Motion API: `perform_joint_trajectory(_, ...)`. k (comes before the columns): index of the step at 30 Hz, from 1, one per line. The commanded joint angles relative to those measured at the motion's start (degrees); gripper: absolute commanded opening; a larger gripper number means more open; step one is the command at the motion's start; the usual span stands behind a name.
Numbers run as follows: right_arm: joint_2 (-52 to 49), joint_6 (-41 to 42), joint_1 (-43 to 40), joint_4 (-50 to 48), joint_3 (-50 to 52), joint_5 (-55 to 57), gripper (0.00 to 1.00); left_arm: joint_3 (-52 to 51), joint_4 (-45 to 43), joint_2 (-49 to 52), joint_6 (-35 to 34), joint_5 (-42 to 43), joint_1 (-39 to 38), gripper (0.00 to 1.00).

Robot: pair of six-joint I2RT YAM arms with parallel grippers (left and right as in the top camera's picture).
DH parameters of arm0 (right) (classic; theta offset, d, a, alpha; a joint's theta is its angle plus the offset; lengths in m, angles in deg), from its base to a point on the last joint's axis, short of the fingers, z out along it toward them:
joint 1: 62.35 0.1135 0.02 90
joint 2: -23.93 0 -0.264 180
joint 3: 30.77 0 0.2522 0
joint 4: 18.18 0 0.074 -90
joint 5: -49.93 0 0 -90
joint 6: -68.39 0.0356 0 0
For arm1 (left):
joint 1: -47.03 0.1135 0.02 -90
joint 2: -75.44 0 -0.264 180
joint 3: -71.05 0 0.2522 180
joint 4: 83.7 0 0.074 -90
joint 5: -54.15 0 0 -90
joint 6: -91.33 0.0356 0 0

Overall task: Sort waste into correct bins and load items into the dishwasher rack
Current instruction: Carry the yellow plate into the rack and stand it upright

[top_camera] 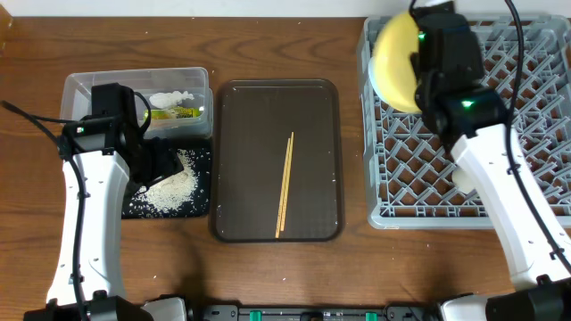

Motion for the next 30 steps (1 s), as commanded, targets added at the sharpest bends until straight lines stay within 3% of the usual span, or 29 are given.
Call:
perform_joint_trajectory(1,1.3,-8.3,-1.7,3.1,-0.3,5.6,0.01,-0.2,0.2,-0.4,-0.1,-1.1,0.0,0.78)
perform_joint_trajectory(14,1.0,-12.0,-5.0,11.7,-0.3,2.8,0.01,-0.2,0.2,-0.4,-0.1,-1.1,0.0,0.78)
perform_joint_trajectory(30,0.9,-3.6,-4.3,18.6,0.4,-7.3,0.01,-0.2,0.2,-0.4,-0.1,-1.1,0.0,0.78)
